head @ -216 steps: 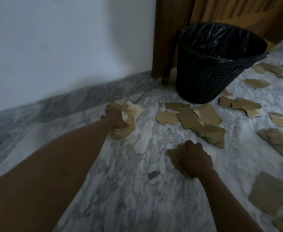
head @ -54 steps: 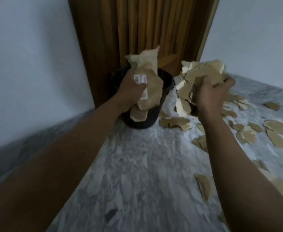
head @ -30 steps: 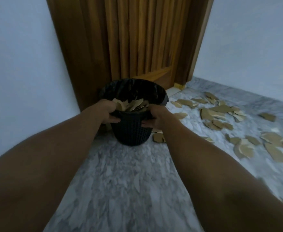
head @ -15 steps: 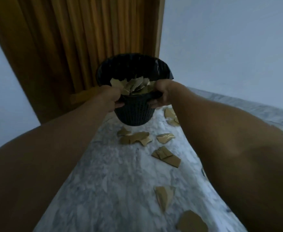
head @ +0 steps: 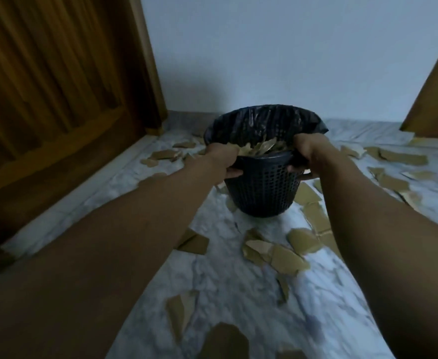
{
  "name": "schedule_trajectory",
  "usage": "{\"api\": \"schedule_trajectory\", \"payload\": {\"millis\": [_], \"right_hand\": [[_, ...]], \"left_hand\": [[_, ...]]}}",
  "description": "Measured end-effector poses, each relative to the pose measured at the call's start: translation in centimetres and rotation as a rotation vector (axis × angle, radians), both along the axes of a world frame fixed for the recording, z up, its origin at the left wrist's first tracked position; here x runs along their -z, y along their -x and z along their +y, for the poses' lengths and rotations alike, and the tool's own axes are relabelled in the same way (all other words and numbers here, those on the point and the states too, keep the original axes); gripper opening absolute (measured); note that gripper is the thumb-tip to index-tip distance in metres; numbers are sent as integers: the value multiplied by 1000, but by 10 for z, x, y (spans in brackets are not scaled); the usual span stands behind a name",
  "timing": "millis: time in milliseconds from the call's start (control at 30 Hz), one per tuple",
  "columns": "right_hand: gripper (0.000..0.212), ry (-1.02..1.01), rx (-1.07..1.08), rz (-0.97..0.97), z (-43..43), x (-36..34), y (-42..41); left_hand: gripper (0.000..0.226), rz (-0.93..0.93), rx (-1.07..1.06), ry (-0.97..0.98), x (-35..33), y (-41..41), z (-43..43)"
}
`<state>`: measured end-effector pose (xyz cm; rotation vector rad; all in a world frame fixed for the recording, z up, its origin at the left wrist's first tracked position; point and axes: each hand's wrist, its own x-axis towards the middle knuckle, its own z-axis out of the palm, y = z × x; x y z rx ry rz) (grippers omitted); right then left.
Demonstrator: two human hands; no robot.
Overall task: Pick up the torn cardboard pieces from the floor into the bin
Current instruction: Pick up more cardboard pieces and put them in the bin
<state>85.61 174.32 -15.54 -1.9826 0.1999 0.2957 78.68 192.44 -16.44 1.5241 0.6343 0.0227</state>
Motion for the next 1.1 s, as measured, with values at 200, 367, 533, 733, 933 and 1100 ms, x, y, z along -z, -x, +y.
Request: {"api": "schedule_trajectory", "payload": {"millis": [200, 367, 533, 733, 933, 1100], "right_hand": [[25, 96, 6, 0, -31, 15, -9], [27, 103, -36, 64, -35, 28, 17], [47, 64, -131, 233, -43, 38, 44], [61, 217, 18, 96, -27, 34, 68], [50, 420, 78, 277, -18, 124, 167], [75, 709, 8, 482, -20, 220, 266]], "left_hand": [[52, 89, 161, 43, 29, -22, -19], [34, 88, 175, -33, 54, -19, -16], [51, 15, 148, -149, 56, -17, -8], [70, -4, 31, -323, 92, -1, 3], [64, 45, 1013, -644, 200, 98, 12], [70, 47, 1465, -997, 241, 158, 8]]}}
